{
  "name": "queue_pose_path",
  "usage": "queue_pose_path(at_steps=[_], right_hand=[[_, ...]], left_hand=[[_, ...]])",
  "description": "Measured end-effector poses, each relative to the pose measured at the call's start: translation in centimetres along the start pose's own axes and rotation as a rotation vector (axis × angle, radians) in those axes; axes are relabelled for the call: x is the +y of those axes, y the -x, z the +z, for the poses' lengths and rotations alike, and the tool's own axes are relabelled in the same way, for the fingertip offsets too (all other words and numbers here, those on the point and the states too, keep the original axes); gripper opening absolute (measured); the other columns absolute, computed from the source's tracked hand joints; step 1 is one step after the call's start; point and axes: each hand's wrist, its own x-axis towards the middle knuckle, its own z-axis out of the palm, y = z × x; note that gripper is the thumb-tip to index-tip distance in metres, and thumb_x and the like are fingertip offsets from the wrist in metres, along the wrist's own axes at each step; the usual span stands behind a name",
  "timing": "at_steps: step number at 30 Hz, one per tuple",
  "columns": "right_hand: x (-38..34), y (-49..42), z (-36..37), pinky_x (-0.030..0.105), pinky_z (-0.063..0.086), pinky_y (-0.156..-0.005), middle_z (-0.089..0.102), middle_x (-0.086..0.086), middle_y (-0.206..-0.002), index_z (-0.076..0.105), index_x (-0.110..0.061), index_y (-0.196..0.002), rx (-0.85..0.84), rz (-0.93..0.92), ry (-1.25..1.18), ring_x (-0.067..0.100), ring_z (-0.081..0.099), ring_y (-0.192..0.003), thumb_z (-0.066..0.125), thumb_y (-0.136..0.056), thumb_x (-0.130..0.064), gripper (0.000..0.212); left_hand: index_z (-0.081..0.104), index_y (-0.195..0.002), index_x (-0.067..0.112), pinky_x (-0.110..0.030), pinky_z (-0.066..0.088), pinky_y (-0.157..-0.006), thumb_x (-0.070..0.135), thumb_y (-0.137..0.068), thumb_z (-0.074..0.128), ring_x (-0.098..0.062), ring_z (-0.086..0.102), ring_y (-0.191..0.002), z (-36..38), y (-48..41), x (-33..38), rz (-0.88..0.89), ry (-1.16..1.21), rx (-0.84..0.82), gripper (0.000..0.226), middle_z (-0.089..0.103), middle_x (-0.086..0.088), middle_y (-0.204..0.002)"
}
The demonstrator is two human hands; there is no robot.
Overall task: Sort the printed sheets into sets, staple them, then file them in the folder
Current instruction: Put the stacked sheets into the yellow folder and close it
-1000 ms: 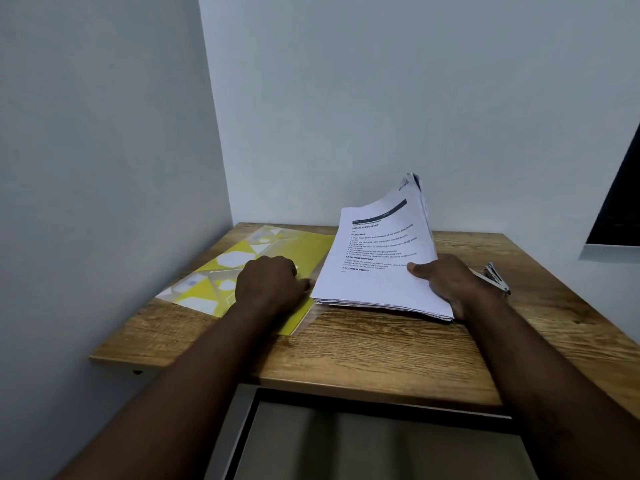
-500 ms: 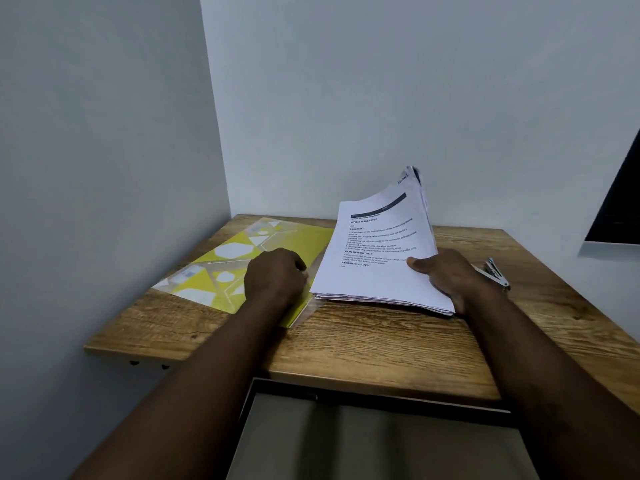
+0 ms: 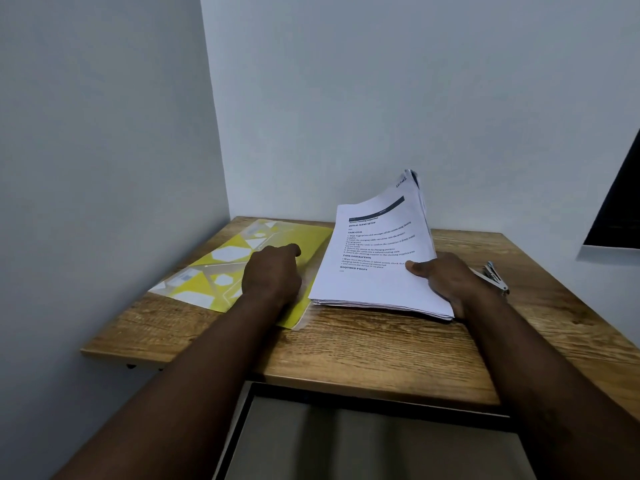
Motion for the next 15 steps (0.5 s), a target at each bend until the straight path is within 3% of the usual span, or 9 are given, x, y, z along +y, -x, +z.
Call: queue_pose_path(at_steps=[3,6,9,11,15], right_hand=[[0.1,-0.4,-0.1,0.056,0.061,-0.093,0.079,0.014,-0.109,0.069,-0.002,-0.127,-0.004,-0.001,0.022,0.037,0.078,-0.09,0.084,-0.09,-0.026,0.046],[0.3,-0.6,-0.2,0.055,0.061,-0.093,0.079,0.013,-0.11,0.068,-0.004,-0.129,-0.023,0.012,0.033,0.036,0.079,-0.09,0.086,-0.087,-0.031,0.053],[0.1,-0.2,-0.1,0.055,0.061,-0.093,0.079,0.014,-0.109,0.069,-0.003,-0.127,-0.029,-0.001,0.041,0.036,0.078,-0.09,0.085,-0.088,-0.028,0.049],[-0.2,0.0,-0.1,0.054,0.061,-0.093,0.079,0.014,-0.107,0.07,-0.001,-0.125,-0.032,-0.011,0.034,0.036,0.078,-0.089,0.083,-0.091,-0.024,0.043],[-0.2,0.1,0.0,0.056,0.061,-0.093,0.079,0.014,-0.107,0.07,-0.001,-0.127,-0.046,-0.014,0.011,0.036,0.079,-0.089,0.082,-0.092,-0.022,0.043]], left_hand=[[0.046,-0.148,0.036,-0.037,0.051,-0.068,0.009,-0.091,0.058,-0.034,0.064,-0.101,-0.3,-0.3,0.0,0.14,-0.084,-0.066,0.064,0.067,-0.009,-0.106],[0.053,-0.14,0.035,-0.037,0.046,-0.07,0.021,-0.1,0.053,-0.033,0.059,-0.107,-0.1,-0.5,-0.1,0.233,-0.132,-0.126,0.043,0.059,-0.008,-0.112],[0.07,-0.123,0.025,-0.039,0.052,-0.081,0.031,-0.103,0.047,-0.032,0.06,-0.107,0.0,-1.0,0.1,0.209,-0.165,-0.141,0.031,0.059,-0.008,-0.112],[0.07,-0.116,0.019,-0.039,0.052,-0.087,0.031,-0.098,0.049,-0.031,0.062,-0.109,-0.1,-1.2,0.3,0.171,-0.16,-0.122,0.031,0.063,-0.008,-0.115],[0.069,-0.123,0.018,-0.038,0.055,-0.081,0.026,-0.089,0.061,-0.032,0.065,-0.11,-0.5,-1.5,0.6,0.099,-0.134,-0.076,0.036,0.069,-0.007,-0.117]])
